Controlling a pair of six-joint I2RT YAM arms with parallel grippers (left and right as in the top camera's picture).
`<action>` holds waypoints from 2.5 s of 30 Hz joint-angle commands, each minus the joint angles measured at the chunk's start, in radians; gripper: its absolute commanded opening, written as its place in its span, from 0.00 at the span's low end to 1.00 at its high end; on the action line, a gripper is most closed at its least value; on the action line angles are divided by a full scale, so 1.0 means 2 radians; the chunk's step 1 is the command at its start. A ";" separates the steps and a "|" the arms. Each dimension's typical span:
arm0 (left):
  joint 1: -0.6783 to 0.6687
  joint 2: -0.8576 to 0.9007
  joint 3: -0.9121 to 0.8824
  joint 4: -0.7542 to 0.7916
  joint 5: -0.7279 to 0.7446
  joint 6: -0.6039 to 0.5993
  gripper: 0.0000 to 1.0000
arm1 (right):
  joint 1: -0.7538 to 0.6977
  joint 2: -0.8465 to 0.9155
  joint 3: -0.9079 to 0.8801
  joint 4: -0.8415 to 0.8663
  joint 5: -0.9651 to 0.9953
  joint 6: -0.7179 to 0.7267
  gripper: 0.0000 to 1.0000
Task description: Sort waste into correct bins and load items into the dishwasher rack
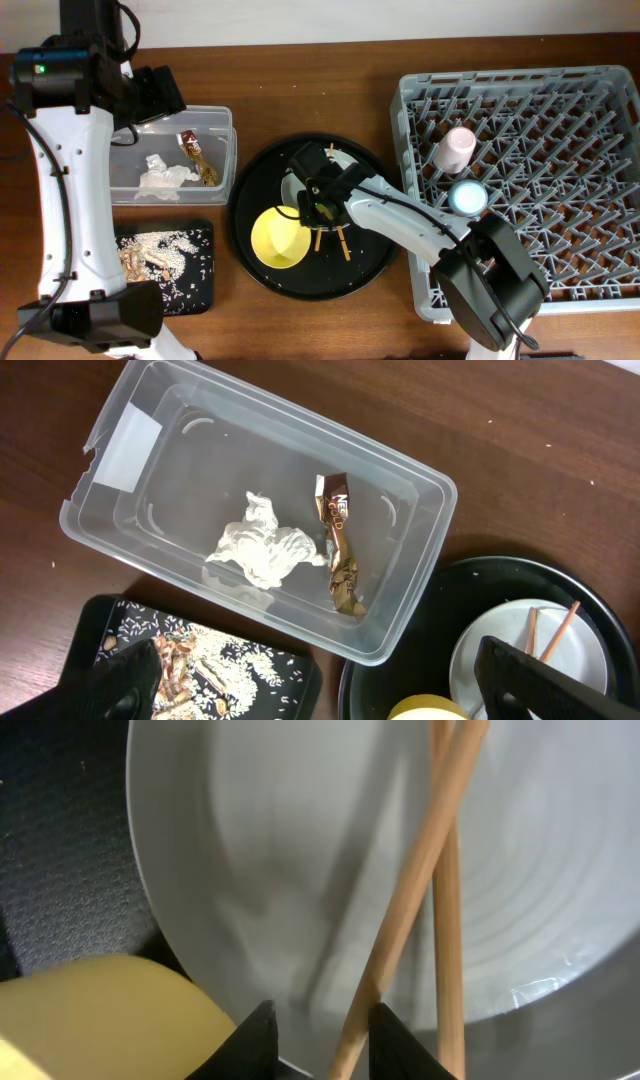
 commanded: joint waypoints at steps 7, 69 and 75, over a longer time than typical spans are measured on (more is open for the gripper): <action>0.001 0.001 0.000 0.000 -0.006 -0.003 1.00 | 0.002 0.028 -0.005 0.023 0.014 0.019 0.12; 0.001 0.001 0.000 -0.001 -0.006 -0.003 1.00 | -0.069 0.061 0.073 -0.101 -0.004 -0.243 0.46; 0.001 0.001 0.000 0.000 -0.006 -0.003 1.00 | -0.068 0.061 0.073 -0.092 -0.019 -0.243 0.22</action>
